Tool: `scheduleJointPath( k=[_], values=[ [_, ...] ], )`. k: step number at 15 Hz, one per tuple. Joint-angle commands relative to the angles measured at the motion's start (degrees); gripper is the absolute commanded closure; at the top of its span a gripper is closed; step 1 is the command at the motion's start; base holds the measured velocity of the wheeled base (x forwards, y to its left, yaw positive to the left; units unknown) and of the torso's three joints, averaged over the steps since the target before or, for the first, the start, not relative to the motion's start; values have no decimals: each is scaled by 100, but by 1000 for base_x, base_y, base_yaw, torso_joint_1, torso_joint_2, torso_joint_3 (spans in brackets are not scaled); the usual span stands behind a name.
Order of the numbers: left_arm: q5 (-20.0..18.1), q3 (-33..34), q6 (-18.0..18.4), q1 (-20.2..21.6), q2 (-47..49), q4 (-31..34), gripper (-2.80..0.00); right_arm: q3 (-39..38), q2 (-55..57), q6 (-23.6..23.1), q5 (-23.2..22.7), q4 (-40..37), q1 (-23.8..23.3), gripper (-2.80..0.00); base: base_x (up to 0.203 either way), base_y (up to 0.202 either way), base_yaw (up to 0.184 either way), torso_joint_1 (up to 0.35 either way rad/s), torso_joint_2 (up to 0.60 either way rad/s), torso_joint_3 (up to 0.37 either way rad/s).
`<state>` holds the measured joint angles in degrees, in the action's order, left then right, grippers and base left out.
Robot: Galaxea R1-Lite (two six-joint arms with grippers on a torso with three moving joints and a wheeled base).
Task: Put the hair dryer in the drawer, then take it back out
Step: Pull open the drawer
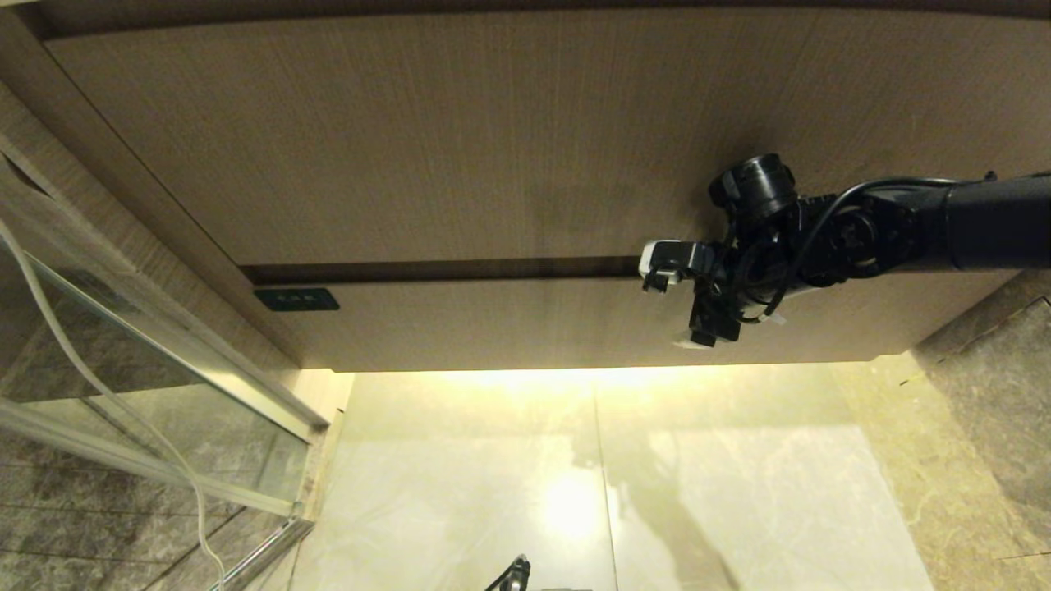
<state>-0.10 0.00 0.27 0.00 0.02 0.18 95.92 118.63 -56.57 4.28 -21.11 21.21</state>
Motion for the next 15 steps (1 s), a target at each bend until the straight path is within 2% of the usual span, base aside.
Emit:
scheduleJointPath(
  k=[1, 4, 8, 10, 13, 15],
  values=[
    [1, 9, 0, 0, 6, 0, 0, 801, 58, 168, -64, -1675, 6, -280, 0, 0, 0, 0, 0, 0],
    [1, 9, 0, 0, 6, 0, 0, 1445, 46, 690, -133, -3233, 8, -280, 0, 0, 0, 0, 0, 0],
    [1, 9, 0, 0, 6, 0, 0, 1434, -344, 1411, -169, -4195, 171, -280, 0, 0, 0, 0, 0, 0],
    [1, 9, 0, 0, 6, 0, 0, 1414, -477, 1626, -220, -4652, 234, -280, 0, 0, 0, 0, 0, 0],
    [1, 9, 0, 0, 6, 0, 0, 1474, -498, 1872, -270, -4348, 295, -280, 0, 0, 0, 0, 0, 0],
    [1, 8, 0, 0, 6, 0, 0, 1458, -528, 1877, 30, -3815, 431, -280, 0, 0, 0, 0, 0, 0]
  ],
)
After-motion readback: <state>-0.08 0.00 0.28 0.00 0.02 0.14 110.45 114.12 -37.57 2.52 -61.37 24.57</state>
